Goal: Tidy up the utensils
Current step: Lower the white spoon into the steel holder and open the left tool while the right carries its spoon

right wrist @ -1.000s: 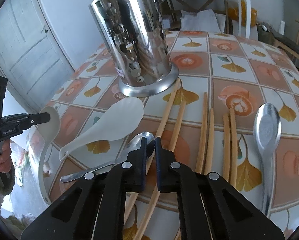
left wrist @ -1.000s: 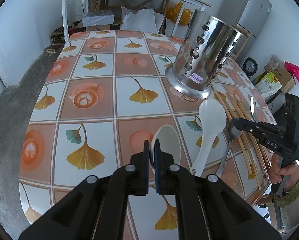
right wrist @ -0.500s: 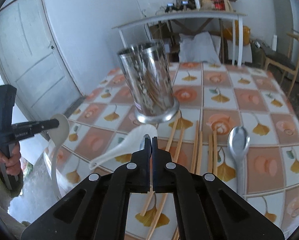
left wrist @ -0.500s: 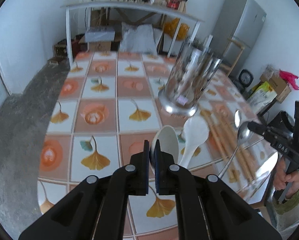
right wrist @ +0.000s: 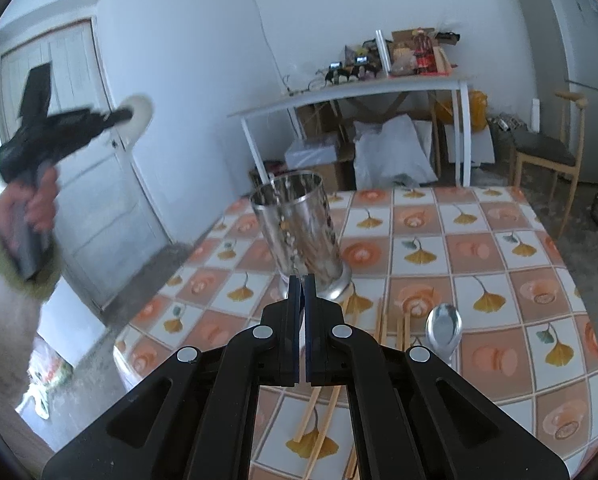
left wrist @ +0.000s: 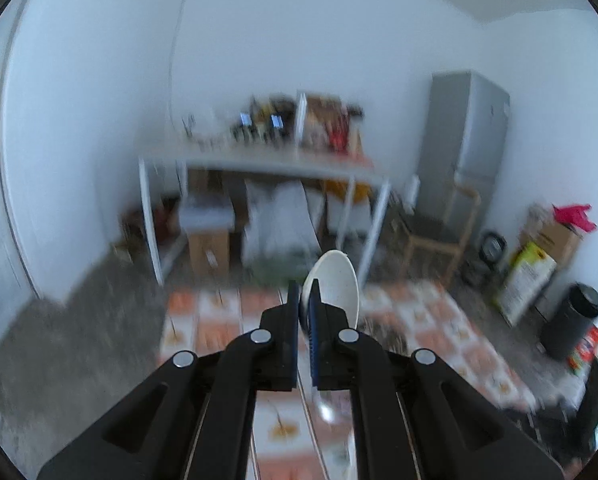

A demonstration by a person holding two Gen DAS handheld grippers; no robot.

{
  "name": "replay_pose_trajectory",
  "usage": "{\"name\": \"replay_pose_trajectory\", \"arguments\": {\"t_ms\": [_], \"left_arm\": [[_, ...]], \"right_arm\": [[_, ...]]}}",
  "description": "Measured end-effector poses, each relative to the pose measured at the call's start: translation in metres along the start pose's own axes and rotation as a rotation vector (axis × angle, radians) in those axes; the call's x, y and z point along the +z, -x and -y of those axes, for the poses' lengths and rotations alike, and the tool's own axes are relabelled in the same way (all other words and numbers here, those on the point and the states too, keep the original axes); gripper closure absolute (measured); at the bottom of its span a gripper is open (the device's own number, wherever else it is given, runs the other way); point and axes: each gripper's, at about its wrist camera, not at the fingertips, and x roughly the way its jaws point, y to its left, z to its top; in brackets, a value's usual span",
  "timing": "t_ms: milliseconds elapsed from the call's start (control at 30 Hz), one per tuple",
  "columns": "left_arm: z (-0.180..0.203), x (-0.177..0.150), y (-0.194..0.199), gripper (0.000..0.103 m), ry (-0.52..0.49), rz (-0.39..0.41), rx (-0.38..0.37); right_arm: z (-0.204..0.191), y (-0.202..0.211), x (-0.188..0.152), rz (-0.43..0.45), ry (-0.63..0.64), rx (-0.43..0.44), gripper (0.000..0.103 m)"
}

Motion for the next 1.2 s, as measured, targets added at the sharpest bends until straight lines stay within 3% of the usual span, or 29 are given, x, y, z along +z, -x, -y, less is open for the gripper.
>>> {"name": "replay_pose_trajectory", "arguments": {"t_ms": [133, 267, 467, 700, 833, 1033, 1200], "left_arm": [[0.018, 0.036, -0.026, 0.1, -0.027, 0.094, 0.022], [0.043, 0.039, -0.069, 0.1, -0.106, 0.126, 0.069], [0.077, -0.003, -0.133, 0.099, -0.279, 0.125, 0.136], [0.084, -0.052, -0.175, 0.099, -0.387, 0.121, 0.156], [0.087, -0.07, -0.183, 0.099, -0.438, 0.139, 0.157], [0.106, -0.102, -0.179, 0.099, -0.607, 0.197, 0.189], [0.109, -0.114, -0.183, 0.099, -0.64, 0.163, 0.187]], "right_arm": [[0.005, 0.004, 0.003, 0.016, -0.018, 0.007, 0.103], [0.012, -0.002, 0.002, 0.003, -0.034, 0.005, 0.103], [0.018, -0.007, -0.002, -0.016, -0.057, 0.007, 0.103], [0.018, -0.007, -0.005, -0.029, -0.066, 0.013, 0.102], [0.017, -0.006, -0.006, -0.033, -0.063, 0.01, 0.102], [0.016, -0.005, -0.007, -0.035, -0.063, 0.015, 0.102], [0.013, -0.006, -0.007, -0.038, -0.053, 0.023, 0.102]]}}
